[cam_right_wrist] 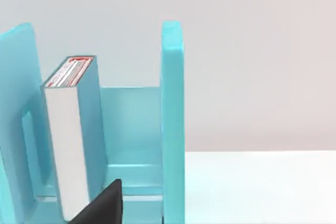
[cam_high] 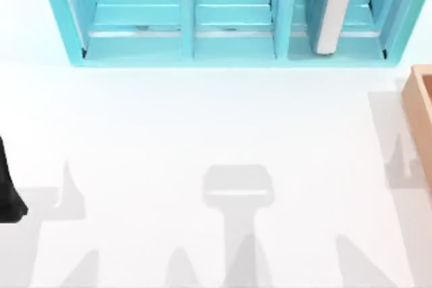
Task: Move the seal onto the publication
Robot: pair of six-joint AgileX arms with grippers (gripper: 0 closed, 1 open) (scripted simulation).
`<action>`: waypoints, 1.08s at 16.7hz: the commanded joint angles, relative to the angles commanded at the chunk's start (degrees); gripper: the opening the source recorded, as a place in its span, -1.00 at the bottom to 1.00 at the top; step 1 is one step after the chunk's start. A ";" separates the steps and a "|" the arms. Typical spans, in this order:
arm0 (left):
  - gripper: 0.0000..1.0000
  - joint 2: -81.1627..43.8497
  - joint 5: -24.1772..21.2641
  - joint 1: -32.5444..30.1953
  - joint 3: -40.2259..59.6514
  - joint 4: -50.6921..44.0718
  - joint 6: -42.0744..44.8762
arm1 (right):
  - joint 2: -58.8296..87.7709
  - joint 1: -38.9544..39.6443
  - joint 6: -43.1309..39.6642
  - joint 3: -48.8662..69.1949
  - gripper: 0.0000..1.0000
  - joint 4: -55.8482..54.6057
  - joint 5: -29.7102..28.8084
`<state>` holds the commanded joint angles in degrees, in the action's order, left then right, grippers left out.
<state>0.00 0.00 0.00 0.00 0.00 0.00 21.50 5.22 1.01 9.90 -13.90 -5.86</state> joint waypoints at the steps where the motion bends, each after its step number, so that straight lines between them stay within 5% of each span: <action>1: 1.00 0.00 0.00 0.00 0.00 0.00 0.00 | 5.20 1.12 0.21 2.11 1.00 -2.97 -1.26; 12: 1.00 0.00 0.00 0.00 0.00 0.00 0.00 | 73.05 14.56 2.45 27.43 1.00 -38.63 -16.47; 18: 1.00 0.00 0.00 0.00 0.00 0.00 0.00 | 96.89 19.36 3.10 36.38 1.00 -51.27 -21.93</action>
<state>0.00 0.00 0.00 0.00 0.00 0.00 118.39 24.58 4.11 46.28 -65.17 -27.80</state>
